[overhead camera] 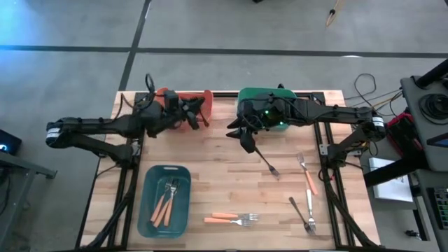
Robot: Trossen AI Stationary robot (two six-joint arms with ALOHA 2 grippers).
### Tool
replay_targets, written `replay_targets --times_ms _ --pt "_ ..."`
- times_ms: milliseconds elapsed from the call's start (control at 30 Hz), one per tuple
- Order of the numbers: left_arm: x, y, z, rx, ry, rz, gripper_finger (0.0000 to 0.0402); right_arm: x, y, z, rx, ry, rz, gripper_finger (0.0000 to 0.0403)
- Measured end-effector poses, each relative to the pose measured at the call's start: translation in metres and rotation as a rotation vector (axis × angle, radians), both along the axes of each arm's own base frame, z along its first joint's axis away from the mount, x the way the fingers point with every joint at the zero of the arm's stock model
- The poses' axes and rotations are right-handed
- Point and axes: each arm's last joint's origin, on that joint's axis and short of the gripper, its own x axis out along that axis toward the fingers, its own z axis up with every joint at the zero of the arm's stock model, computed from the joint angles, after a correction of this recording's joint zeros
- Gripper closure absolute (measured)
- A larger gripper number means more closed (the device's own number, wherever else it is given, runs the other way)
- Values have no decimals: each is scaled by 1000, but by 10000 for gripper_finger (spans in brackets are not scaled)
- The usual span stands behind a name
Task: Sort silverware by color (type)
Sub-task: Put the black fork into the orange bin
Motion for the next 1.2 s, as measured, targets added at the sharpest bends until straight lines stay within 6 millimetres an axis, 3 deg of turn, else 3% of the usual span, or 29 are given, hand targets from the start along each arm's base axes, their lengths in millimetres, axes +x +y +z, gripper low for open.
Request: replay_targets --times_ms 367,667,933,1200 --pt "-26 72 -38 -72 413 225 401 -4 -7 -5 -93 50 35 250" --pt "-37 116 -76 -185 687 327 401 -7 -41 -5 -121 45 -93 250" --pt "-30 128 -108 -267 872 274 401 -9 -77 -10 -111 54 -244 250" --pt "-31 125 -113 -322 896 249 401 -11 -93 -14 -89 69 -299 250"
